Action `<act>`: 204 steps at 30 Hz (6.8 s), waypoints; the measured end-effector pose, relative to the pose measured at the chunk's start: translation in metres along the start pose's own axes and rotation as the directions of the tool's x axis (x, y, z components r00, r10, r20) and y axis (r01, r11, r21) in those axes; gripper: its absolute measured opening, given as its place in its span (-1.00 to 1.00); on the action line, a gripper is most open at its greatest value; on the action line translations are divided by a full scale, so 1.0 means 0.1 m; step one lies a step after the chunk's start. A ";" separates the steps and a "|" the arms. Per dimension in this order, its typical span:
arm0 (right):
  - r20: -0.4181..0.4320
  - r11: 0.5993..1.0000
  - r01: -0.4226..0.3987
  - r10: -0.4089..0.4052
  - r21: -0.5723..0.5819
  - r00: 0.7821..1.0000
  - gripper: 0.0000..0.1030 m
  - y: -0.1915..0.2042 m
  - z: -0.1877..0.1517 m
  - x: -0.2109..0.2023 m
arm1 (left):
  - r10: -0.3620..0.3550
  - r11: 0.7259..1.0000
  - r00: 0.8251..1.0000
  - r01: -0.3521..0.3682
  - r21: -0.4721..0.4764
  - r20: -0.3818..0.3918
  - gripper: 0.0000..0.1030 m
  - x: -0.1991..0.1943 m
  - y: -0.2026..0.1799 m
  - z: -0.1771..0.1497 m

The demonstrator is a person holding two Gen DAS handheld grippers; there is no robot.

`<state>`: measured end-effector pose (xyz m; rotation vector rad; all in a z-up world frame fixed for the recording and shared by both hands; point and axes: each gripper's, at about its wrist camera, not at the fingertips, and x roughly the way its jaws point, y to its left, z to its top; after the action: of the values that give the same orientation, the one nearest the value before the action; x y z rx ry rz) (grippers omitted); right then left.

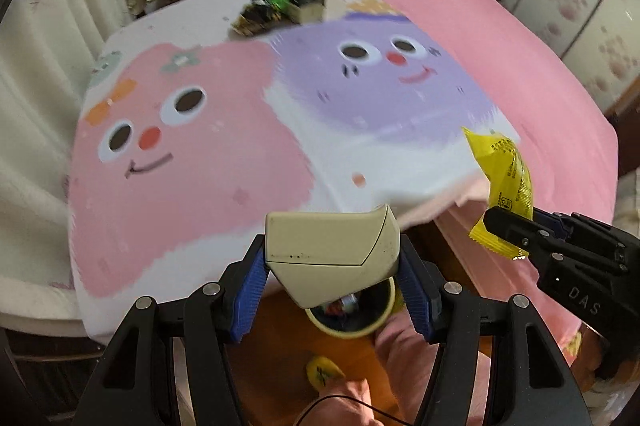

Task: Collect trash
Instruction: 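Carry the yellow bag and beige box over the bin and release both, then raise both tools back toward the remaining trash on the table, then grasp the green-and-white carton with the right tool while the left tool grasps the crumpled wrapper, then carry the carton and wrapper over the bin and release both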

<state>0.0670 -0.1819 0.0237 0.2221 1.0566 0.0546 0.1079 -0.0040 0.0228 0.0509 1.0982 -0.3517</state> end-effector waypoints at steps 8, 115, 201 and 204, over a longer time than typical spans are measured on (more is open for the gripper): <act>-0.104 0.999 0.018 -0.013 0.042 0.995 -0.61 -0.29 -0.56 0.13 | 0.012 0.999 0.998 -0.010 0.041 -0.059 0.19 0.21 -0.35 -0.49; 0.060 0.990 -0.055 0.063 -0.131 0.996 0.15 0.47 2.74 -0.10 | 0.203 0.979 0.969 -0.196 -0.063 0.140 0.54 -0.71 0.62 2.10; -0.256 0.962 -0.259 0.228 -0.092 0.939 -0.42 -0.63 0.40 0.35 | 0.075 0.964 0.988 -0.106 -0.245 -0.132 -0.19 0.48 -0.48 -0.11; -0.276 0.968 -0.235 0.202 -0.091 0.940 -0.41 -0.68 0.10 0.41 | 0.073 0.971 0.984 -0.108 -0.215 -0.163 -0.19 0.59 -0.58 -0.33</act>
<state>0.0914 -0.2441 -0.0207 0.2243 1.2870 0.3582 0.0854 -0.0671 -0.0369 -0.0722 1.2790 -0.1414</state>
